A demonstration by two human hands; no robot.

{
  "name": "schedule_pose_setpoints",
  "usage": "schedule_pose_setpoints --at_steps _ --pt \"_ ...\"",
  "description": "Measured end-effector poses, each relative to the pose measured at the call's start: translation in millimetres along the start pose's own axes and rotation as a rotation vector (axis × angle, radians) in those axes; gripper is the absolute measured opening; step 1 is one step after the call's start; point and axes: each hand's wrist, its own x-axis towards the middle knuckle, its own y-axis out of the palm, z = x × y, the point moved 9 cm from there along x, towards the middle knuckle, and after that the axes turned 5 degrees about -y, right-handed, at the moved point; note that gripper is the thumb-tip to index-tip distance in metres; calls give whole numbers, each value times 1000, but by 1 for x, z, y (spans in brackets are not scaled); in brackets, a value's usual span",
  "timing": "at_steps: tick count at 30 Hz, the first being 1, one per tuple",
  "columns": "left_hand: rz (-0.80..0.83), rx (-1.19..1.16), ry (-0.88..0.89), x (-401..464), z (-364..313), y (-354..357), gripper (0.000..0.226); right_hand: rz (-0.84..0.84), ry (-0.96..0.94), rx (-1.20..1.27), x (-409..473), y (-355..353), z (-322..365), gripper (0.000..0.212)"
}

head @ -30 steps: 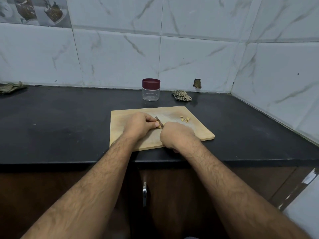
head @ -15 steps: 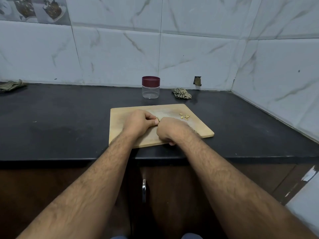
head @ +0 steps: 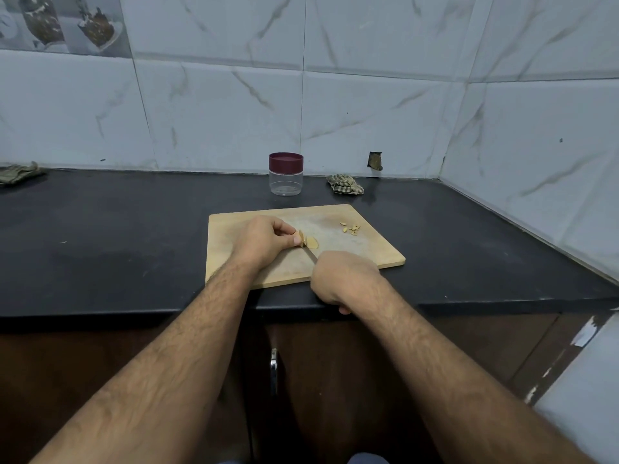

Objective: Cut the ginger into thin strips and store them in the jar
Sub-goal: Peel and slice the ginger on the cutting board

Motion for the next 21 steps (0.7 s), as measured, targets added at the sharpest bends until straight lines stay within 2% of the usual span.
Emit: schedule_pose_setpoints --at_steps 4,13,21 --pt "5 -62 -20 -1 2 -1 19 13 31 12 -7 1 -6 20" --pt "47 -47 -2 -3 -1 0 7 27 43 152 -3 2 -16 21" --pt "37 -34 -3 1 1 1 5 -6 33 158 -1 2 -18 23"
